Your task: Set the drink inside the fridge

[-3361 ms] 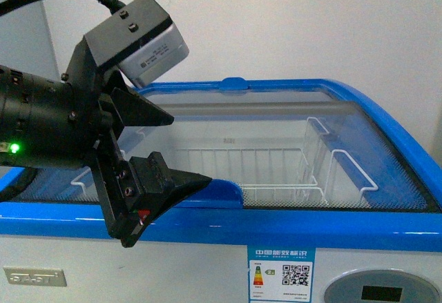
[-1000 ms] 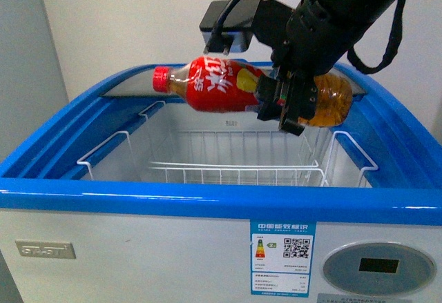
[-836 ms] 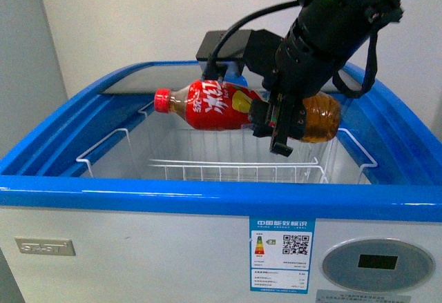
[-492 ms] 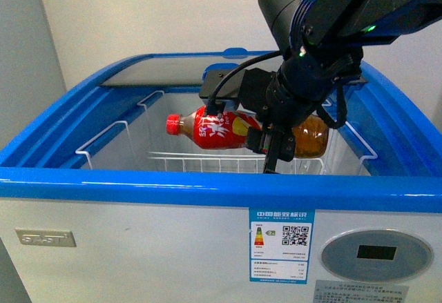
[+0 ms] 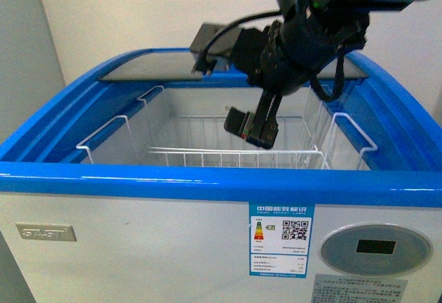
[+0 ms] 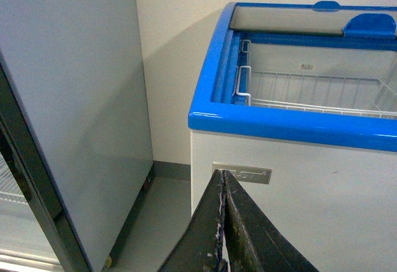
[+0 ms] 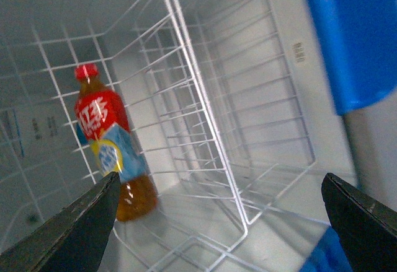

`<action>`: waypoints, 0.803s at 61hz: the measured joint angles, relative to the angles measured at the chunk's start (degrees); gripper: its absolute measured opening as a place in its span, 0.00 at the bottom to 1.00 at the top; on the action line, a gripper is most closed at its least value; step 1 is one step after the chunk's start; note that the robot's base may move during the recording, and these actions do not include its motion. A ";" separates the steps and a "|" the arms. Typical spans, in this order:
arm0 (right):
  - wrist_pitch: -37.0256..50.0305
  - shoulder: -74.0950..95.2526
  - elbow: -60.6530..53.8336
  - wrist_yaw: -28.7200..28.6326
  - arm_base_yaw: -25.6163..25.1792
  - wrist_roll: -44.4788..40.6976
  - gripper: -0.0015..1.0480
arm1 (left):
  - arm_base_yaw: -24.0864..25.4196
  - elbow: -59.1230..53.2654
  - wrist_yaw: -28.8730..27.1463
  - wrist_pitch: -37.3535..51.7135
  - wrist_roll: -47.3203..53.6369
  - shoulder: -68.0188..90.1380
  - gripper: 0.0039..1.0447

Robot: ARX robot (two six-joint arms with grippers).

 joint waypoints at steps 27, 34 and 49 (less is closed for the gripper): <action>-8.04 -48.35 -28.96 20.92 1.22 46.18 0.92 | 0.00 0.02 0.13 -11.21 0.04 -9.57 0.02; -24.98 -68.24 -34.21 31.71 11.28 60.28 0.92 | 0.00 0.02 0.02 -15.45 0.02 -15.02 0.02; -0.94 -89.31 -56.96 23.17 6.03 56.02 0.61 | 0.00 0.02 0.04 -15.78 0.02 -15.47 0.02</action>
